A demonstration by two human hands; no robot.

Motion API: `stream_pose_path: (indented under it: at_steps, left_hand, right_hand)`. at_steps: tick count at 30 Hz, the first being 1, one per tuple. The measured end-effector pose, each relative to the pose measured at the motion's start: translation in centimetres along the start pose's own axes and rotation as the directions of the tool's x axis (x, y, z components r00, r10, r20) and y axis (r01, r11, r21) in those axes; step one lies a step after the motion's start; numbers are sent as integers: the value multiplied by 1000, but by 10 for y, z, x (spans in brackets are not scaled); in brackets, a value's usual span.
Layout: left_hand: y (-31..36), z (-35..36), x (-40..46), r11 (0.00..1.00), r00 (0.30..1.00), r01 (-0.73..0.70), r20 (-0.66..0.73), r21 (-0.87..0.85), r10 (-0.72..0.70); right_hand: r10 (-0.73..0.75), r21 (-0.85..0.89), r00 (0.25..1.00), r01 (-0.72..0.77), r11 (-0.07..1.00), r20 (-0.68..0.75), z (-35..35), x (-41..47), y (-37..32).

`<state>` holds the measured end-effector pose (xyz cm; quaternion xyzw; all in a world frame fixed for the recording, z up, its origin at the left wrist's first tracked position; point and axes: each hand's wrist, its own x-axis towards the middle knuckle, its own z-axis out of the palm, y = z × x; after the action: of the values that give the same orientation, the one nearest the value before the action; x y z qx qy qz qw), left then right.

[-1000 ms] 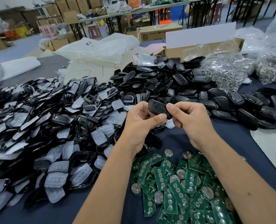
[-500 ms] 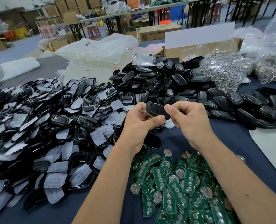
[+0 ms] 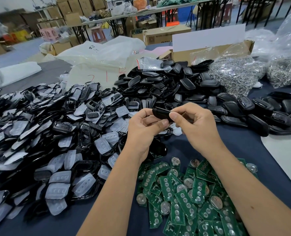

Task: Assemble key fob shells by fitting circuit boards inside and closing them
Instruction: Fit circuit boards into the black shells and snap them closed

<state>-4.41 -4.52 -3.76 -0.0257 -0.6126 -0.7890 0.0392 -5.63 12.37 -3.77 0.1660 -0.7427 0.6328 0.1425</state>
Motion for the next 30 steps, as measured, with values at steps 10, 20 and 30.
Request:
stream_pose_path:
  at_steps: [10, 20, 30]
  left_hand:
    - [-1, 26, 13, 965, 979, -22, -192, 260, 74]
    - [5, 112, 57, 869, 973, -195, 203, 455, 111]
    - [-20, 113, 81, 545, 962, -238, 119, 804, 245]
  right_hand:
    - [419, 382, 908, -378, 843, -27, 2, 5, 7]
    - [606, 861, 702, 19, 508, -373, -23, 18, -3]
    - [637, 735, 571, -84, 673, -518, -39, 23, 7]
